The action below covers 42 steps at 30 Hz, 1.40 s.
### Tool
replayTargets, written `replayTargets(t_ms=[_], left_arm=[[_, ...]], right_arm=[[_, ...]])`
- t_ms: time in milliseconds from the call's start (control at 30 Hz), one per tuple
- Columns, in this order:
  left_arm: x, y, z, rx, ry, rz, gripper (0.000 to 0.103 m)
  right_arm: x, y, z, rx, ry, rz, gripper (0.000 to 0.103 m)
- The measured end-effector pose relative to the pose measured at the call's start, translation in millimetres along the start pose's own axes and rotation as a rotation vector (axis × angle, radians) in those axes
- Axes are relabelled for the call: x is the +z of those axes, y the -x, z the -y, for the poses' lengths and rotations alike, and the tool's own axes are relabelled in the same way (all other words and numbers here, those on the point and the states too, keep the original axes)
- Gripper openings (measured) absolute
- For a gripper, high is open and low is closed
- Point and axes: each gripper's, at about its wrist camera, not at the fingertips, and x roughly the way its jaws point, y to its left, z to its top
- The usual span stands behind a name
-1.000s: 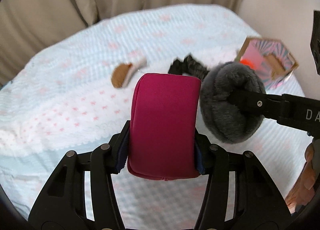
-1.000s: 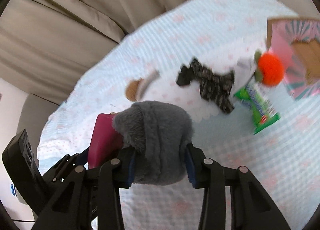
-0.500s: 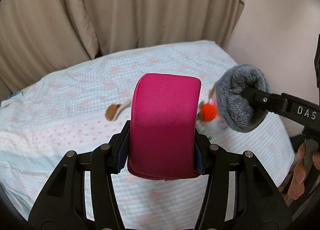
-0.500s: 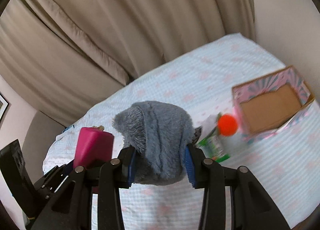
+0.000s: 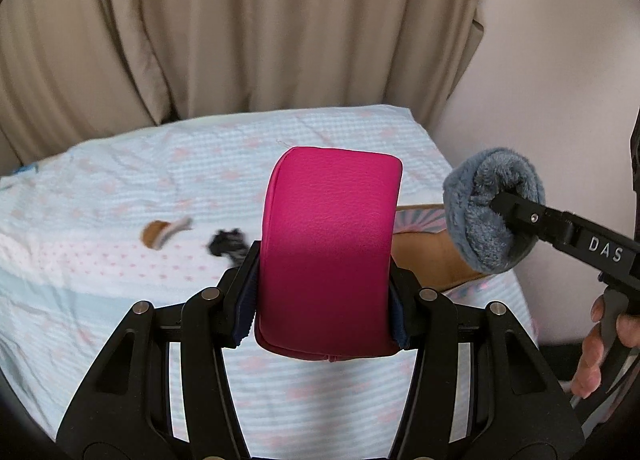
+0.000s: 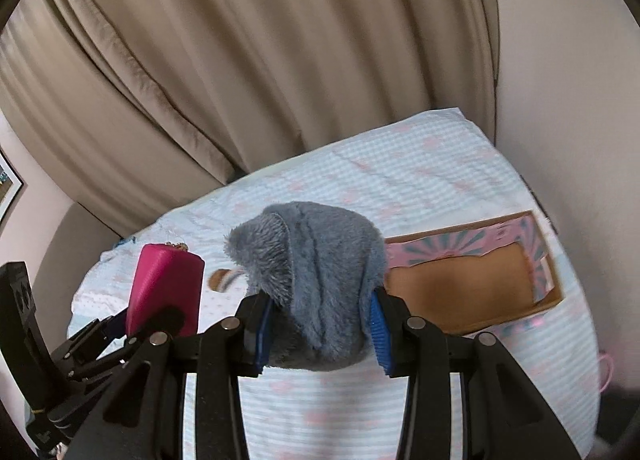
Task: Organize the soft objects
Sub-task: 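Carry the magenta pouch and grey fuzzy item toward the cardboard box with both tools, then lower both items into the box and open both tools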
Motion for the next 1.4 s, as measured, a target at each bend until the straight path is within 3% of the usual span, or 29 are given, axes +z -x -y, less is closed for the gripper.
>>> replayTargets(t_ms=[167,433,767,967,1033,1067,1100,1133,1400], left_arm=[[11.0,-54.7,50.5,-0.013,-0.007,-0.065,0.049],[10.8,-171.5,118.7,-0.061,-0.068,-0.234,0.049],[-5.6,-304.0,146.3,-0.033,-0.04,-0.463,0.049],[-17.6,-346.3,149.7,-0.033,-0.024,-0.561,0.049],[-16.3,-349.8,151.4,-0.041,-0.019,-0.566,0.06],[-14.7,-348.4,153.0,-0.03,-0.028,-0.559,0.083],[-11.9,-346.1,154.9,-0.004,-0.046,-0.537,0.097],[-9.6,-341.8,155.8,0.01,-0.056,-0.512,0.103],[2.7,-329.1,157.7,-0.014,-0.068,-0.485,0.103]], right_arm=[[16.9,-6.8,58.7,-0.034,0.02,-0.045,0.037],[22.4,-59.3,147.6,-0.135,0.046,-0.15,0.038],[3.3,-145.8,208.3,-0.194,0.163,-0.311,0.038],[-14.7,-175.2,223.2,-0.193,0.211,-0.358,0.039],[-20.7,-180.4,224.1,-0.191,0.233,-0.359,0.053],[-22.7,-181.9,223.3,-0.191,0.248,-0.351,0.061],[-25.9,-182.5,221.6,-0.188,0.262,-0.345,0.086],[-28.6,-183.3,220.2,-0.175,0.268,-0.348,0.1],[-41.6,-174.5,213.8,-0.137,0.286,-0.342,0.103]])
